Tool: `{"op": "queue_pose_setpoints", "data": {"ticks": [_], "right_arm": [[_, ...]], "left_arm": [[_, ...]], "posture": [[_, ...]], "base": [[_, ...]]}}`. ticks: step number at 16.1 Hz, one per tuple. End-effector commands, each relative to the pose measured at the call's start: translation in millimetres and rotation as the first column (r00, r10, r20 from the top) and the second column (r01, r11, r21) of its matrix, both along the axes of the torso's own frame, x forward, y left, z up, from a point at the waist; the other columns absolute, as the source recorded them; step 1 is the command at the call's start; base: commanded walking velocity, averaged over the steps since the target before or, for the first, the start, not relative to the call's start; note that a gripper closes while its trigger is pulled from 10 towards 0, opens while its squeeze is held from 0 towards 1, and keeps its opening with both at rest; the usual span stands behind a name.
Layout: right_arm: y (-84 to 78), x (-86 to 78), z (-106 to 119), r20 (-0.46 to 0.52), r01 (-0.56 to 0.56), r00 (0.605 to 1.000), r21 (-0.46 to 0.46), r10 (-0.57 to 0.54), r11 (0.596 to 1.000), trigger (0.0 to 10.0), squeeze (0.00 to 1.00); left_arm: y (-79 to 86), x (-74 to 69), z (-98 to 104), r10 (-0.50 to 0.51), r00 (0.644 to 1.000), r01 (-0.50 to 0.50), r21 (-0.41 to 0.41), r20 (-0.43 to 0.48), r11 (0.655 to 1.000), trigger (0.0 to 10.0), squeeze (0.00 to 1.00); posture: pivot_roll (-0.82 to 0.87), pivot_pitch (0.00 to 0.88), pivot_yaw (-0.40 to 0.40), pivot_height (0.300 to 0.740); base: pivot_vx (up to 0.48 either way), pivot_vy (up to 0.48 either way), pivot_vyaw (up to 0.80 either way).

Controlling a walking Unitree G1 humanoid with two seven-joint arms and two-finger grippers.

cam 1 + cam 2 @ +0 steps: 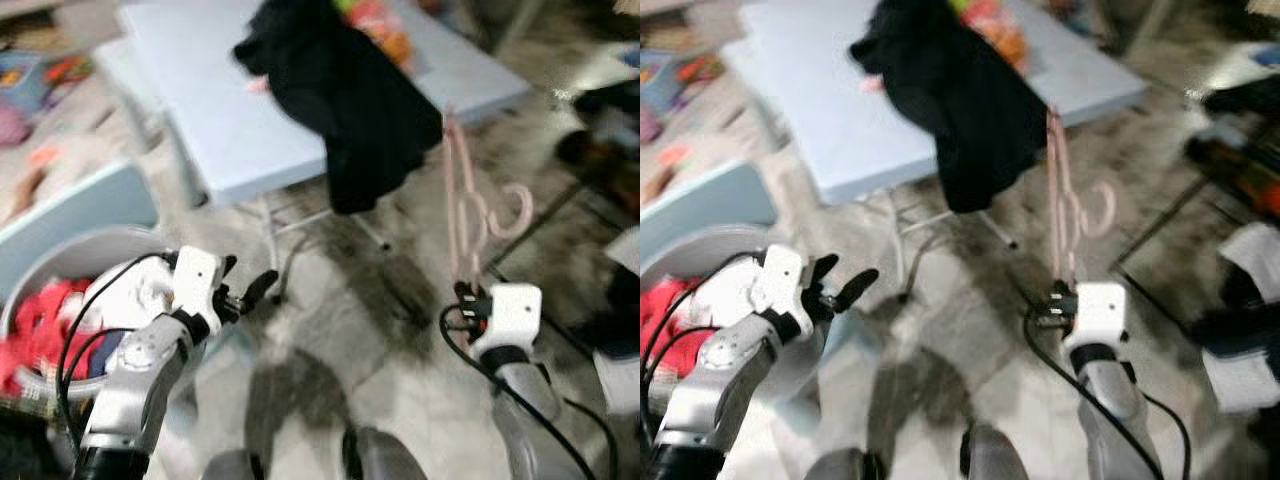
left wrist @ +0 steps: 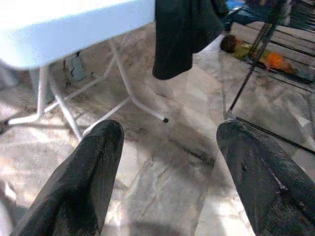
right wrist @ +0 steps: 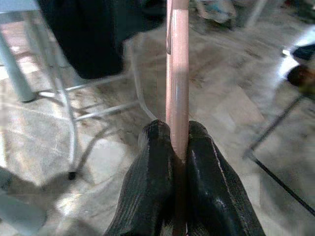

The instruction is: Hang hanger

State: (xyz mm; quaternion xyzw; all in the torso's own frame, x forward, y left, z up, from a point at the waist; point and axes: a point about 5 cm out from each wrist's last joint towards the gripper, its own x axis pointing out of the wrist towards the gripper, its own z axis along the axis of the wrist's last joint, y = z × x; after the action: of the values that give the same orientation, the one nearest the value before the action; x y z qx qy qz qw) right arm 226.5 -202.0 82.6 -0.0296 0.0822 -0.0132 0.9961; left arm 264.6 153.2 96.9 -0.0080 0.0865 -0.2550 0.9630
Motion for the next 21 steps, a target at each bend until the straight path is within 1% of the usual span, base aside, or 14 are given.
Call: {"op": "queue_pose_setpoints", "data": {"ticks": [1, 2, 3, 4, 5, 6, 8, 11, 17, 21], "right_arm": [[-6.3, 1.1, 3, 0.000, 0.036, 0.999, -0.014, -0.036, 0.999, 10.0, 0.00], [-7.1, 1.4, 2, -0.009, 0.050, 0.999, -0.012, -0.050, 0.999, 10.0, 0.00], [-10.8, 2.0, -3, -0.052, 0.092, 0.994, -0.033, -0.093, 0.995, 10.0, 0.00], [-12.7, 2.3, -10, -0.117, 0.123, 0.985, -0.045, -0.127, 0.991, 10.0, 0.00], [-13.1, 2.1, -13, -0.142, 0.130, 0.981, -0.043, -0.135, 0.991, 10.0, 0.00], [-14.6, 1.2, -21, -0.209, 0.148, 0.966, -0.038, -0.153, 0.988, 10.0, 0.00], [-16.5, 1.1, -26, -0.247, 0.170, 0.954, -0.026, -0.171, 0.985, 10.0, 0.00], [-15.7, 2.2, -28, -0.269, 0.172, 0.948, -0.022, -0.172, 0.985, 10.0, 0.00], [-15.2, 2.9, -27, -0.276, 0.171, 0.946, -0.017, -0.169, 0.985, 10.0, 0.00], [-16.0, 2.1, -28, -0.296, 0.160, 0.942, -0.013, -0.156, 0.987, 10.0, 0.00]], "left_arm": [[-4.6, -2.8, -3, -0.021, 1.000, 0.021, 0.001, -0.005, 1.000, 10.0, 0.00], [-4.4, -2.7, -3, -0.021, 1.000, 0.021, 0.001, -0.002, 1.000, 10.0, 0.00], [-4.2, -2.4, -3, -0.031, 1.000, 0.031, -0.006, -0.002, 1.000, 10.0, 0.00], [-3.5, -1.6, -2, -0.041, 0.999, 0.041, -0.028, -0.004, 0.999, 10.0, 0.00], [-3.7, -1.1, -1, -0.053, 0.999, 0.053, -0.031, 0.003, 0.998, 10.0, 0.00], [-4.2, 0.0, 1, -0.065, 0.998, 0.066, -0.035, 0.013, 0.997, 10.0, 0.00], [-4.8, -0.1, 2, -0.073, 0.997, 0.074, -0.041, 0.018, 0.996, 10.0, 0.00], [-5.5, -0.5, 2, -0.081, 0.997, 0.082, -0.043, 0.019, 0.996, 10.0, 0.00], [-7.1, -1.3, 2, -0.094, 0.996, 0.094, -0.048, 0.011, 0.994, 10.0, 0.00], [-10.7, -2.0, 0, -0.105, 0.994, 0.104, -0.051, -0.003, 0.993, 10.0, 0.00]], "posture": [[-0.09, 0.109, 0.004, 0.740], [-0.09, 0.105, 0.006, 0.740], [-0.09, 0.103, 0.010, 0.740], [-0.09, 0.100, 0.015, 0.740], [-0.08, 0.100, 0.016, 0.740], [-0.08, 0.097, 0.016, 0.740], [-0.08, 0.096, 0.016, 0.740], [-0.08, 0.092, 0.015, 0.740], [-0.08, 0.098, 0.015, 0.740], [-0.08, 0.101, 0.010, 0.740]], "base": [[0.000, 0.000, 0.00], [0.000, 0.000, 0.00], [0.000, 0.000, 0.00], [0.000, 0.000, 0.00], [0.000, 0.000, 0.00], [0.255, 0.000, 0.00], [0.317, 0.000, -0.73], [0.375, 0.082, -0.79], [0.370, 0.304, -0.68], [0.282, 0.388, -0.62]]}}
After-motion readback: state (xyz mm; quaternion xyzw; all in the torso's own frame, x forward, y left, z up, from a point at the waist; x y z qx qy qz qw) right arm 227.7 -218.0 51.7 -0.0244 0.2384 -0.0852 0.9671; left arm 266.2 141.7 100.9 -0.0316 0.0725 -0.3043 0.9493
